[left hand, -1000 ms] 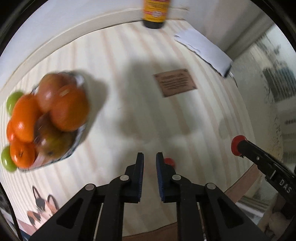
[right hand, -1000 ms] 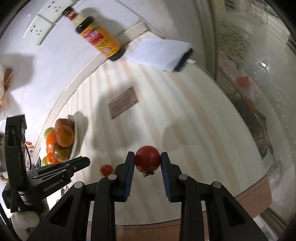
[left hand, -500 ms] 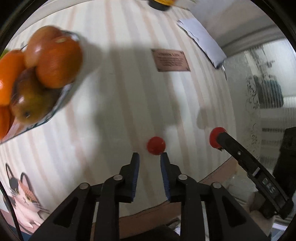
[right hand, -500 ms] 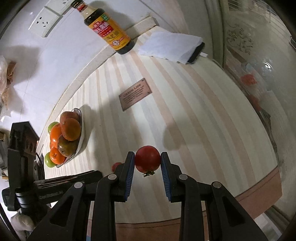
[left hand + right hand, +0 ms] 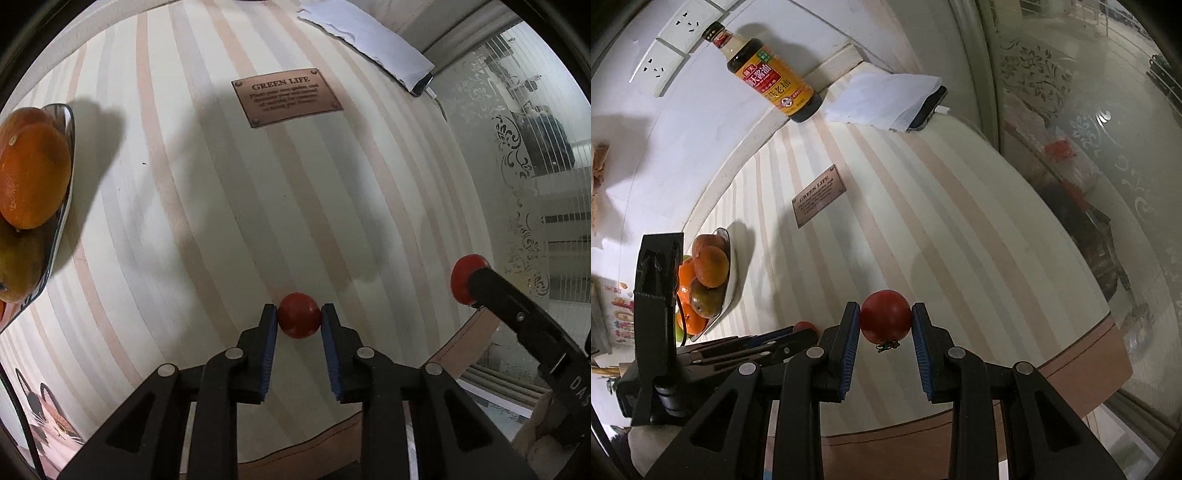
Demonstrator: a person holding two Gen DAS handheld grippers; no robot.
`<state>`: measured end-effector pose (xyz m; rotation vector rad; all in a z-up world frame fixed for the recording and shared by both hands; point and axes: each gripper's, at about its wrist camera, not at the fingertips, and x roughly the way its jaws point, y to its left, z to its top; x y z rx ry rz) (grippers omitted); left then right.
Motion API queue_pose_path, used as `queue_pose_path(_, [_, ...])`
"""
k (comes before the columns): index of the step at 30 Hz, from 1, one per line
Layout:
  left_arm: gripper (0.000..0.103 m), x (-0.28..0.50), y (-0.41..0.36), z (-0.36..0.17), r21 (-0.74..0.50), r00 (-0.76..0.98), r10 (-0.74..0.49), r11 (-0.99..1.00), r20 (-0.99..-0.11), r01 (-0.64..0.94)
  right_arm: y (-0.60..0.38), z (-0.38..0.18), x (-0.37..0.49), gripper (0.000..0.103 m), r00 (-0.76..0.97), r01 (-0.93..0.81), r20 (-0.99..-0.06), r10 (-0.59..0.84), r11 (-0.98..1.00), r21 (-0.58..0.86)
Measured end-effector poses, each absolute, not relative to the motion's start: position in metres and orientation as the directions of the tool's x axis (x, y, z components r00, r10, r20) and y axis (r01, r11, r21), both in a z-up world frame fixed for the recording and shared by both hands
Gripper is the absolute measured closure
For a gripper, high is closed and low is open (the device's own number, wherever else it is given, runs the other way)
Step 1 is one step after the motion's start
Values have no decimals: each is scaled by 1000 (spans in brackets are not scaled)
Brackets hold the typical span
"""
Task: Organize fruits
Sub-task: 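Carry both cherry tomatoes over the plate with both tools, then lower the tomatoes between the plate fruit and open both tools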
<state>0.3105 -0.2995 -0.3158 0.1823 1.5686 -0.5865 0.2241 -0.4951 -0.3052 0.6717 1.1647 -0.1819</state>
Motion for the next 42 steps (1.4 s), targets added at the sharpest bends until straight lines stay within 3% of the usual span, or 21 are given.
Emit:
queue_pose_path(13, [82, 329, -215, -273, -302, -19, -312, 902, -950, 308, -453, -300, 249, 72, 408, 352, -866, 288, 826, 441])
queue_pose_path(22, [82, 363, -95, -220, -328, 120, -341, 937, -932, 117, -341, -296, 298, 72, 385, 131, -797, 466, 827, 547])
queue_pose_path(29, [82, 379, -24, -217, -365, 175, -352, 930, -919, -43, -257, -301, 328, 72, 358, 13, -754, 551, 804, 594])
queue_pose_path(36, [82, 392, 38, -229, -450, 207, -412, 870, -887, -199, -212, -315, 353, 72, 358, -27, -771, 526, 832, 555])
queue_pose_path(42, [82, 406, 71, -235, -464, 224, -416, 852, -881, -243, -190, -330, 370, 72, 334, -22, -801, 497, 854, 520])
